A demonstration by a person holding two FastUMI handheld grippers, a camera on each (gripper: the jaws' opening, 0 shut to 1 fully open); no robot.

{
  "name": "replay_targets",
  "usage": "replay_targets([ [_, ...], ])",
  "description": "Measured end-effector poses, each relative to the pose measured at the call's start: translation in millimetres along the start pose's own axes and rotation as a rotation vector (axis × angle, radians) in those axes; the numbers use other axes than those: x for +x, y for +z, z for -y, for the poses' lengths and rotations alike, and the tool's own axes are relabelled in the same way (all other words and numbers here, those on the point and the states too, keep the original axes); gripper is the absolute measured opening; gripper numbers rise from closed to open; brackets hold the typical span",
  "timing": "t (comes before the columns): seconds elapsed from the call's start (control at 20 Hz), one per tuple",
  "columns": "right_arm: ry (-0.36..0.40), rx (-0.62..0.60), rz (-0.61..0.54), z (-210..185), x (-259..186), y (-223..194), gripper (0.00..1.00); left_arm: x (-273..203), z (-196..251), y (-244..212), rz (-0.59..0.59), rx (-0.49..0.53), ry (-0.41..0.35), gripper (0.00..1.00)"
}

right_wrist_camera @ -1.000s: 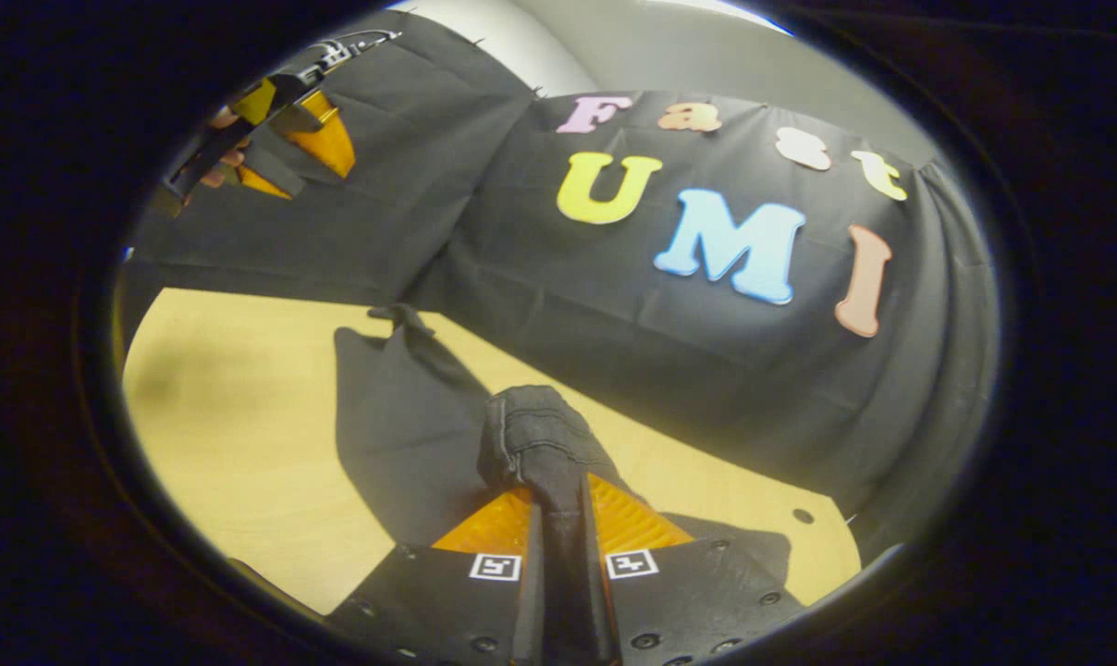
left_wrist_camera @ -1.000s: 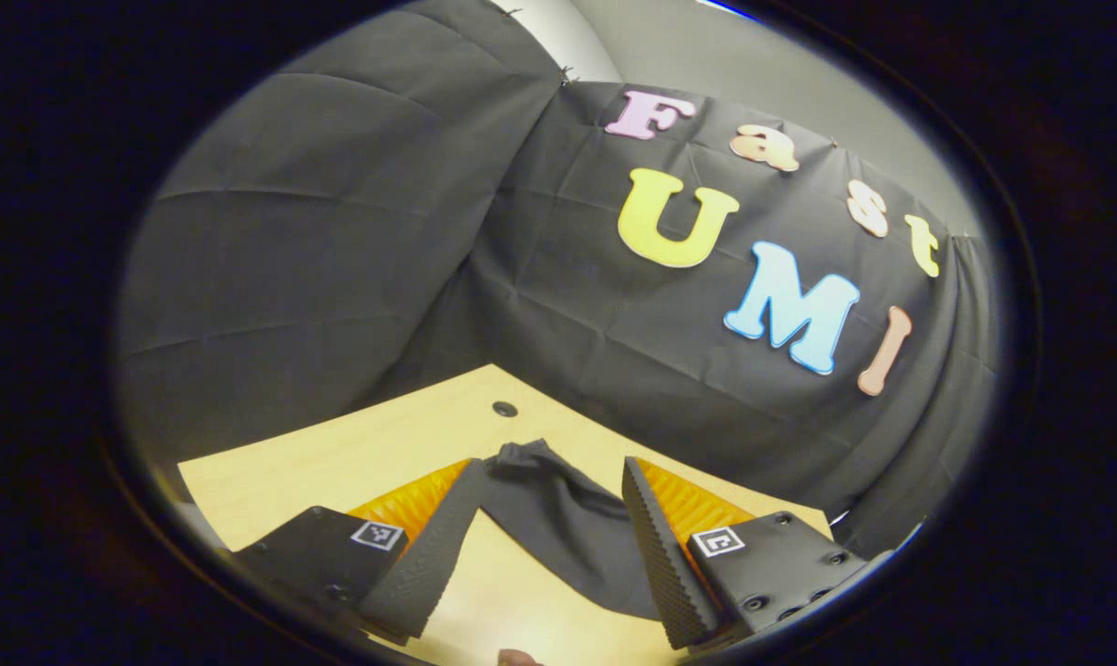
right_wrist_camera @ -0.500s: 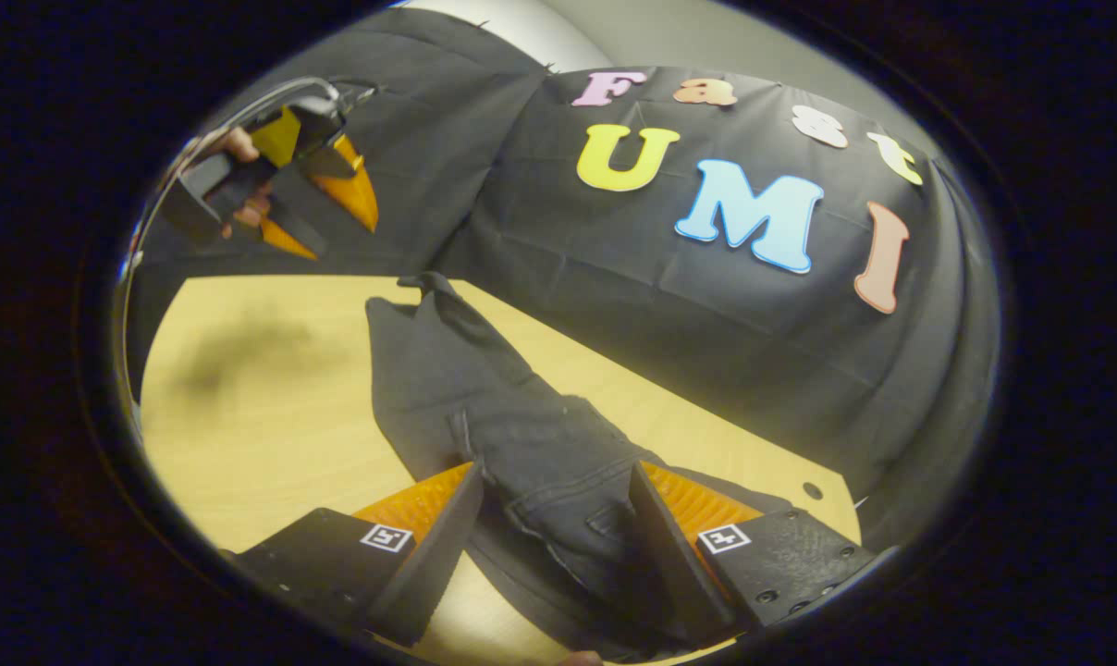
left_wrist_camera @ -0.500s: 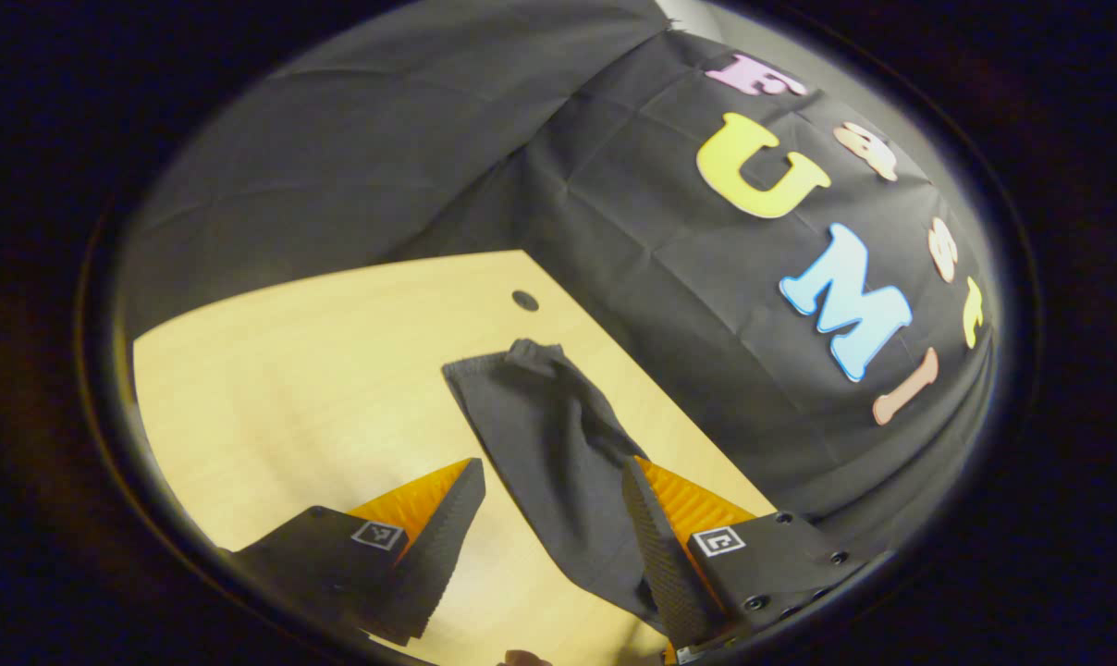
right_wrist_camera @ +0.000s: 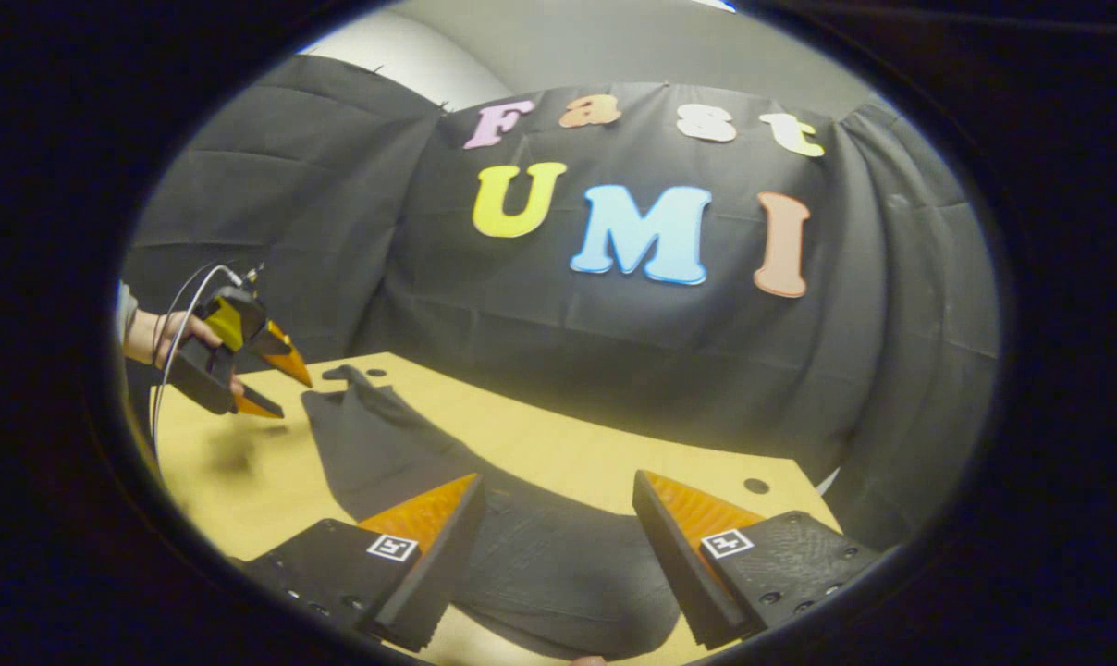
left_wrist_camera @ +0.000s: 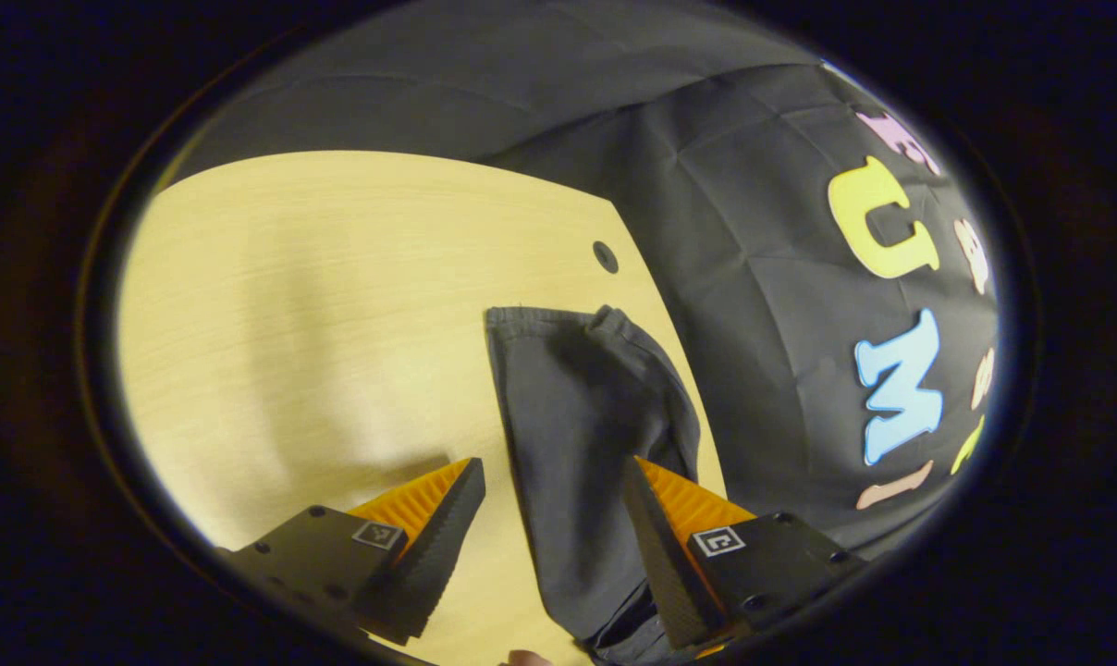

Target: Grasp the waist and the cuffs of the jeans and fold them to make the two legs overlap; first hold the waist and fold one-third of the jeans toward the cuffs, then hold the cuffs and fold the remaining one-third in the same direction to finish folding.

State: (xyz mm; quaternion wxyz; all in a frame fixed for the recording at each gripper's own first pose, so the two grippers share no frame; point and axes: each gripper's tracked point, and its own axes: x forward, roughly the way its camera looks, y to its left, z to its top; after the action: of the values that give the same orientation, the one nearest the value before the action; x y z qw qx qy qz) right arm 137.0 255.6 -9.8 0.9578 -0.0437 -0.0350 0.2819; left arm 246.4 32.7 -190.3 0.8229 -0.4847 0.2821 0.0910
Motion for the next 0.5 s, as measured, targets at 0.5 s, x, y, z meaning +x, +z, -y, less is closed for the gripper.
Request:
replay_targets([
  [0.5,-0.279,0.034,-0.039,93,-5,9,0.95,54,-9,36,0.021,-0.073,-0.016,0.96],
])
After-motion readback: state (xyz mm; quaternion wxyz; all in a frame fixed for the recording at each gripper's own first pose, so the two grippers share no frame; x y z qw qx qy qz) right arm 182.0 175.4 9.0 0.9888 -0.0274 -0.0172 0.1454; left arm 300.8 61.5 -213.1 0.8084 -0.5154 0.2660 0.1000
